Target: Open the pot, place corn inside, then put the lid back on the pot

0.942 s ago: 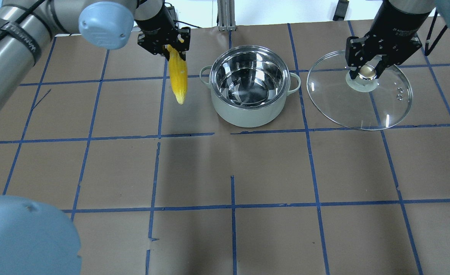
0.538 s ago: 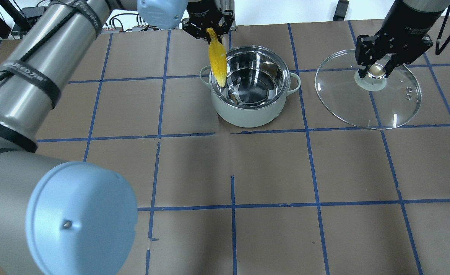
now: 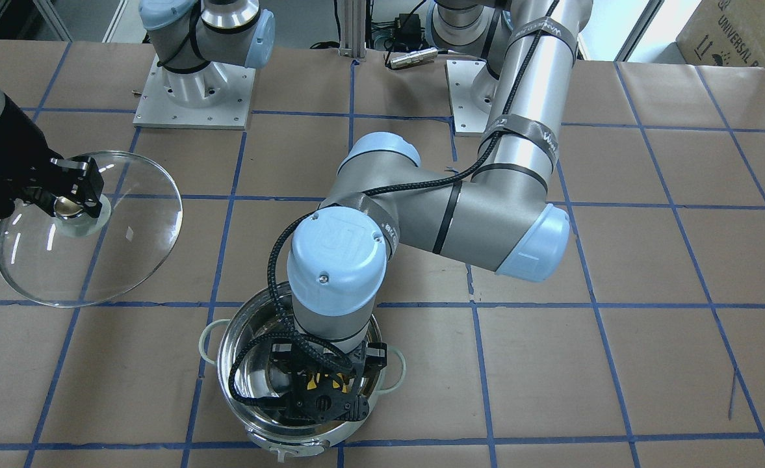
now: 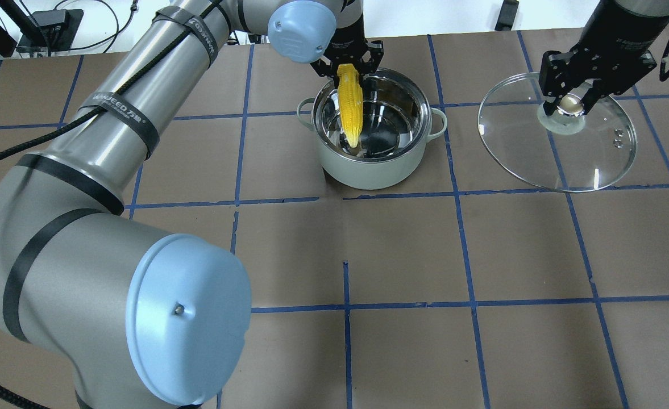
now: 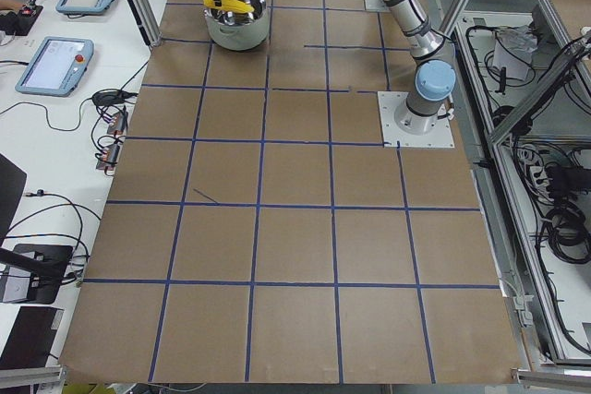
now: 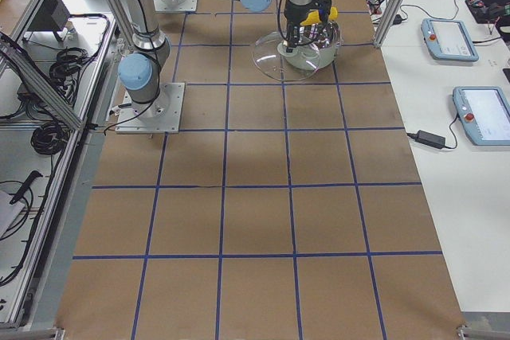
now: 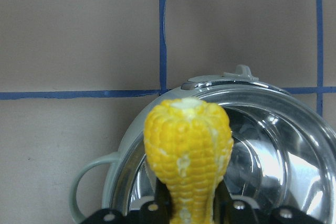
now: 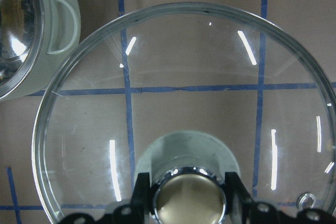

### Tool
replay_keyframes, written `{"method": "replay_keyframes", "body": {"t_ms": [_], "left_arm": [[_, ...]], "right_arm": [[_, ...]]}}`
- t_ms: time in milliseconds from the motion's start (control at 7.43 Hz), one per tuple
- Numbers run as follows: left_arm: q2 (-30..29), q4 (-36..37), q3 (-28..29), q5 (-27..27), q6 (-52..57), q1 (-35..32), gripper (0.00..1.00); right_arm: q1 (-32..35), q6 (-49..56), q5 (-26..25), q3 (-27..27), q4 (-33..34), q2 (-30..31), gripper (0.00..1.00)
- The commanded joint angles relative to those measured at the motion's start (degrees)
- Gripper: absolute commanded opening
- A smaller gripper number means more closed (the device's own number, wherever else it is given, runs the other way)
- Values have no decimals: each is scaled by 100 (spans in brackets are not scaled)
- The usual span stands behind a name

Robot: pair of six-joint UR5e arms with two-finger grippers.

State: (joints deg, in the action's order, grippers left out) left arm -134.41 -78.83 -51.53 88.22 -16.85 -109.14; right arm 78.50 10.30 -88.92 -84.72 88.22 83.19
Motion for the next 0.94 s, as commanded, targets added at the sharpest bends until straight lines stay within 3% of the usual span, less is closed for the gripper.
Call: {"method": "replay_keyframes", "body": {"t_ms": [0,404,673,808], "left_arm": [[-24,-10,-24,20,-20,-28,100],[605,-630,-137,29,784,619,100],[1588,-783,-1064,29,1225,1225,100],[2202,-757,-1740,29,1672,1577,100]], "right_arm": [[-11,-2,6,0,-15,-22,27],[181,-80,102,131,-42,-5,29],[1023,-448,261,437,46,-301,30],[1279,-441,278,883,29,-739,30]]}}
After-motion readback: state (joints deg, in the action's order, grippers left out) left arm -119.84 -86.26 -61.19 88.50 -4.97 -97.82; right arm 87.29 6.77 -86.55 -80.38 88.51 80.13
